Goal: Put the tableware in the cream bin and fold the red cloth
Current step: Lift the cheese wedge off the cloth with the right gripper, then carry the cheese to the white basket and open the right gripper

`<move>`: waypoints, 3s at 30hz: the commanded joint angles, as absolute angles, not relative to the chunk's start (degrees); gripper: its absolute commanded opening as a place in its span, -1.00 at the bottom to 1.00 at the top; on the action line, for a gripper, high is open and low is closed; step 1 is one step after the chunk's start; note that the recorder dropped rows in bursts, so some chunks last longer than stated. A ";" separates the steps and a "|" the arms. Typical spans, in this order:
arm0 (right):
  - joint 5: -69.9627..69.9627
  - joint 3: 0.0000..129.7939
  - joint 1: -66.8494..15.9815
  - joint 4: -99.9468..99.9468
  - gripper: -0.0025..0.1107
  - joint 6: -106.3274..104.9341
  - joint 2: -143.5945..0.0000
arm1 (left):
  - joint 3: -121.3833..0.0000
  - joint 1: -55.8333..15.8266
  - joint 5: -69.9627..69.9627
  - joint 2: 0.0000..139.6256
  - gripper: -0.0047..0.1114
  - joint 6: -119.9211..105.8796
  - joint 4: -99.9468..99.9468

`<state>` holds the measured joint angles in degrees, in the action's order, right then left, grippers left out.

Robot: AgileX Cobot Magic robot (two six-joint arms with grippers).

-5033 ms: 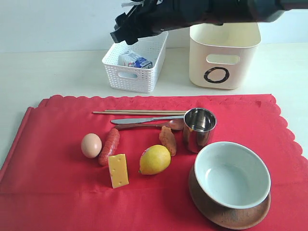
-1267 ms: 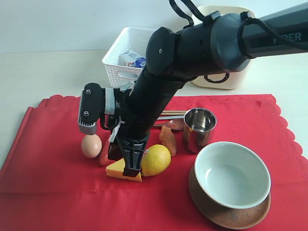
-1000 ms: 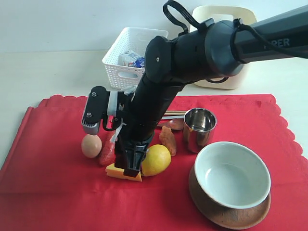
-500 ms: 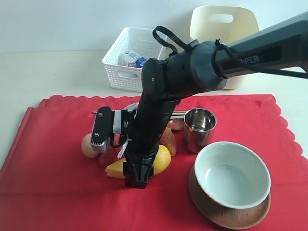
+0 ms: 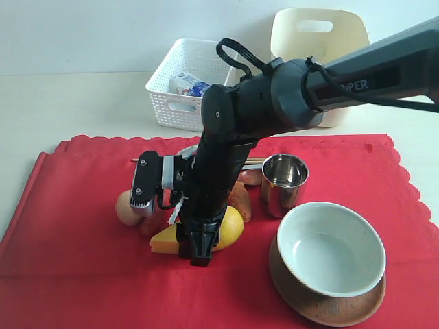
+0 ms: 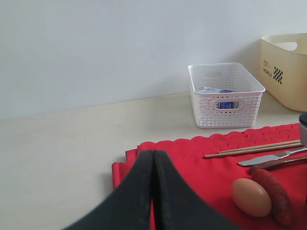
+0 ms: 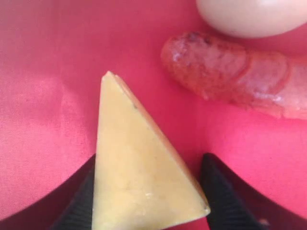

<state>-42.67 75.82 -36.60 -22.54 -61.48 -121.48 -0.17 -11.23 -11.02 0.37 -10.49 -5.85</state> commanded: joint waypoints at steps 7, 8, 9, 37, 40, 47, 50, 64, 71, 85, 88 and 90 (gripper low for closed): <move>-43.46 75.95 -36.64 -25.62 -0.89 -61.27 -121.62 | 0.00 -11.58 -10.97 0.00 -0.90 -10.39 -5.88; -43.34 75.95 -36.64 -25.62 -0.89 -61.27 -121.10 | 0.00 -11.58 -10.97 0.00 -0.90 -10.39 -5.88; -43.34 75.95 -36.64 -25.62 -0.89 -61.27 -120.48 | 0.00 -11.58 -10.97 0.00 -0.90 -10.28 -5.88; 1.62 75.95 -31.77 -28.75 -0.91 -45.84 -109.85 | 0.00 -11.58 -10.97 0.00 -0.90 -10.25 -5.88; 5.26 76.42 -29.23 -31.61 -0.92 -45.84 -111.01 | 0.00 -11.58 -10.97 0.00 -0.90 -10.38 -5.88; -3.78 91.57 -23.75 -34.02 -0.96 -44.44 -121.72 | 0.00 -11.58 -10.97 0.00 -0.90 -10.25 -5.88; 0.00 94.04 -23.16 -34.03 -0.96 -44.28 -125.70 | 0.00 -11.58 -10.97 0.00 -0.90 -10.25 -5.88; 2.41 94.04 -23.26 -34.60 -0.13 -44.74 -126.79 | 0.00 -11.58 -10.97 0.00 -0.90 -10.41 -5.88; 2.76 94.04 -23.26 -36.05 0.36 -44.74 -126.79 | 0.00 -11.58 -10.97 0.00 -0.90 -10.27 -5.88; -3.60 94.04 -23.26 -40.50 0.37 -44.94 -124.45 | 0.00 -11.58 -10.97 0.00 -0.90 -10.38 -5.88; -8.60 94.04 -23.26 -36.75 0.37 -44.94 -122.29 | 0.00 -11.58 -10.97 0.00 -0.90 -10.38 -5.88; -11.67 94.04 -23.26 -35.38 0.37 -44.94 -120.90 | 0.00 -11.58 -10.97 0.00 -0.90 -10.22 -5.88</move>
